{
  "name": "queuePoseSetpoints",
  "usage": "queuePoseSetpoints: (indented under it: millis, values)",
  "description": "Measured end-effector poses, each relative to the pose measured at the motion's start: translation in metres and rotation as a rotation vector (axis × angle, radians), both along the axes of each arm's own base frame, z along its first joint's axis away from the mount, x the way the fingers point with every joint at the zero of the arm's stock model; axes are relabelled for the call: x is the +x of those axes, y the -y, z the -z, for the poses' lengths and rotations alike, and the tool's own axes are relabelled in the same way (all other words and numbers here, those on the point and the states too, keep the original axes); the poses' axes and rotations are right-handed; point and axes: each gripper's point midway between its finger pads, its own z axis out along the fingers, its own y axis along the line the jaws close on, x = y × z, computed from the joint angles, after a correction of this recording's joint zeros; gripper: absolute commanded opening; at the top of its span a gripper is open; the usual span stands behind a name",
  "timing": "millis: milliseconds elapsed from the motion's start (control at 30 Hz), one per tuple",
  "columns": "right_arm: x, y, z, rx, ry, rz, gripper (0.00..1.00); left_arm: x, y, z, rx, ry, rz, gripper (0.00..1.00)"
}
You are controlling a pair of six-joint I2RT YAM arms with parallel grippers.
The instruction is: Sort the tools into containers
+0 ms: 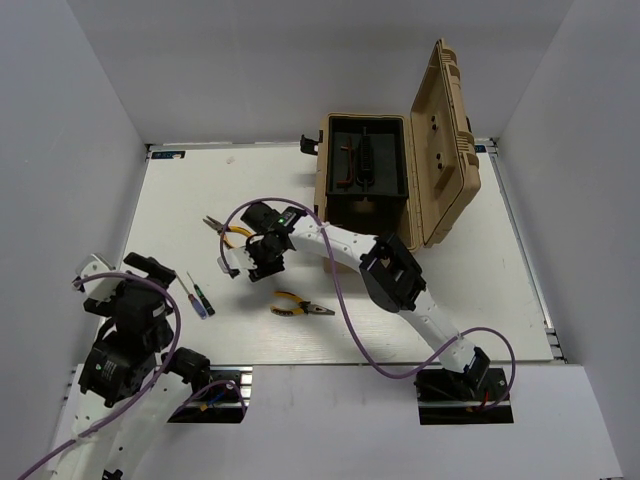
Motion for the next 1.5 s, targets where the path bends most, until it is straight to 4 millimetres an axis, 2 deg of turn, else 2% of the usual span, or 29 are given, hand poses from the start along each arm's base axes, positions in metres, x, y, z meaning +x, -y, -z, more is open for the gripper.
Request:
queuePoseSetpoints:
  millis: [167, 300, 767, 900, 1100, 1233, 1367, 1500]
  values:
    - [0.005, -0.002, -0.003, 0.007, 0.029, -0.014, 0.54, 0.002, 0.001, 0.003, 0.008, -0.016, -0.001, 0.87]
    - [0.003, 0.003, 0.006, -0.023, 0.033, -0.062, 0.54, 0.003, 0.001, 0.006, 0.012, -0.024, -0.001, 0.87]
    - [-0.001, 0.014, 0.007, -0.091, 0.081, -0.250, 0.53, 0.002, 0.001, 0.004, 0.012, -0.019, 0.003, 0.87]
    - [-0.006, 0.022, 0.009, -0.118, 0.077, -0.304, 0.45, 0.002, 0.001, 0.006, 0.015, -0.023, 0.004, 0.87]
    - [-0.007, 0.027, 0.010, -0.137, 0.073, -0.308, 0.44, 0.003, 0.001, 0.005, 0.013, -0.019, 0.005, 0.87]
    - [-0.004, 0.024, 0.010, -0.121, 0.076, -0.245, 0.43, 0.003, 0.002, 0.004, 0.014, -0.014, 0.006, 0.87]
    - [0.004, 0.014, 0.006, -0.072, 0.089, -0.149, 0.33, 0.004, 0.002, 0.003, 0.016, -0.013, 0.007, 0.87]
    - [0.014, 0.001, 0.001, -0.029, 0.109, -0.074, 0.19, 0.004, 0.002, 0.003, 0.017, -0.014, 0.007, 0.87]
